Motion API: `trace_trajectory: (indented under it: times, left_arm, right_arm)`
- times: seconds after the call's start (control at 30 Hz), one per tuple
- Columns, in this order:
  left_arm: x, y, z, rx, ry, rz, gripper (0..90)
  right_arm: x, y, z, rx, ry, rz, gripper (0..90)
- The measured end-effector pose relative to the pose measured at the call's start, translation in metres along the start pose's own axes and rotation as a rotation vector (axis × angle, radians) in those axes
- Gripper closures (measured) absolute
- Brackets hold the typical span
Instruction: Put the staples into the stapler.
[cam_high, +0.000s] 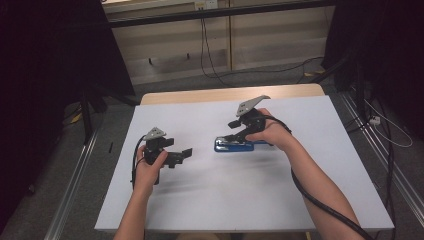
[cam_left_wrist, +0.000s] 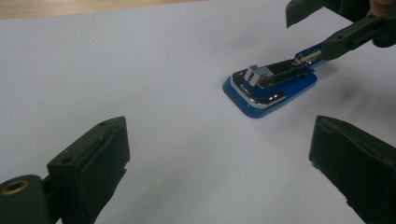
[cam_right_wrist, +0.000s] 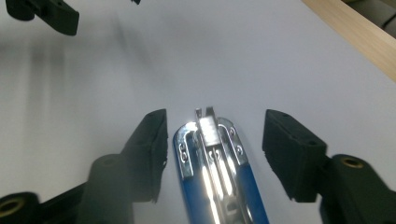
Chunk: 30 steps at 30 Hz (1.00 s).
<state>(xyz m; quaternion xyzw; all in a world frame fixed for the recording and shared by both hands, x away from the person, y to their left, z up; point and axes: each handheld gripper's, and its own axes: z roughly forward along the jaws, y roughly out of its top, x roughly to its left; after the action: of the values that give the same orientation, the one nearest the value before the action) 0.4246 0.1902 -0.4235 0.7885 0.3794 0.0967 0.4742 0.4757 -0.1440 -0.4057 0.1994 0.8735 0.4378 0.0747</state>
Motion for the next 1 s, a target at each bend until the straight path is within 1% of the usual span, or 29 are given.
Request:
trace_trajectory:
  times: [0.03, 0.07, 0.1, 0.17, 0.23, 0.3, 0.4, 0.43, 0.53, 0.6, 0.7, 0.8, 0.87, 0.9, 0.93, 0.97, 1.0]
  left_arm:
    - [-0.001, 0.0, 0.001, 0.002, -0.002, -0.003, 5.4]
    - [-0.002, 0.0, 0.002, 0.003, -0.007, 0.003, 5.4]
    - [-0.002, 0.001, 0.002, 0.003, -0.009, 0.004, 5.4]
    - [-0.003, 0.001, 0.003, 0.004, -0.008, 0.009, 5.4]
    - [-0.004, 0.001, 0.004, 0.005, -0.008, 0.011, 5.4]
    - [-0.004, 0.001, 0.004, 0.005, -0.008, 0.01, 5.4]
    - [-0.005, 0.001, 0.004, 0.001, -0.014, 0.011, 5.4]
    - [-0.006, 0.001, 0.005, 0.0, -0.012, 0.015, 5.4]
    - [-0.007, 0.002, 0.006, 0.003, -0.018, 0.012, 5.4]
    - [-0.008, 0.002, 0.007, -0.003, -0.018, 0.012, 5.4]
    - [-0.008, 0.002, 0.009, 0.005, -0.021, 0.017, 5.4]
    - [-0.009, 0.002, 0.011, 0.0, -0.029, 0.014, 5.4]
    - [-0.009, 0.002, 0.013, 0.008, -0.029, 0.023, 5.4]
    - [-0.01, 0.002, 0.014, 0.008, -0.033, 0.022, 5.4]
    - [-0.01, 0.002, 0.014, 0.011, -0.031, 0.025, 5.4]
    - [-0.011, 0.002, 0.014, 0.01, -0.031, 0.024, 5.4]
    - [-0.012, 0.002, 0.014, 0.01, -0.033, 0.025, 5.4]
  right_arm:
    - [0.003, -0.002, -0.004, -0.003, -0.017, 0.005, 37.5]
    - [0.005, -0.004, -0.007, -0.002, -0.035, 0.01, 34.5]
    - [0.009, -0.006, -0.011, 0.003, -0.067, 0.021, 30.6]
    - [0.016, -0.011, -0.017, -0.017, -0.072, 0.024, 29.0]
    - [0.023, -0.015, -0.023, -0.012, -0.102, 0.016, 24.9]
    - [0.027, -0.02, -0.028, -0.009, -0.135, 0.021, 22.5]
    - [0.033, -0.029, -0.034, -0.022, -0.16, 0.069, 17.5]
    - [0.034, -0.032, -0.036, -0.022, -0.168, 0.076, 17.0]
    - [0.039, -0.041, -0.043, -0.008, -0.228, 0.088, 14.2]
    - [0.042, -0.048, -0.047, -0.014, -0.25, 0.104, 13.4]
    - [0.045, -0.056, -0.056, -0.033, -0.27, 0.127, 12.9]
    - [0.046, -0.065, -0.062, -0.03, -0.3, 0.131, 12.7]
    - [0.048, -0.071, -0.065, -0.028, -0.342, 0.12, 12.5]
    - [0.049, -0.074, -0.065, -0.036, -0.344, 0.123, 12.4]
    - [0.049, -0.077, -0.064, -0.037, -0.327, 0.133, 12.5]
    - [0.049, -0.079, -0.064, -0.024, -0.326, 0.128, 12.5]
    - [0.049, -0.081, -0.064, -0.018, -0.336, 0.126, 12.5]
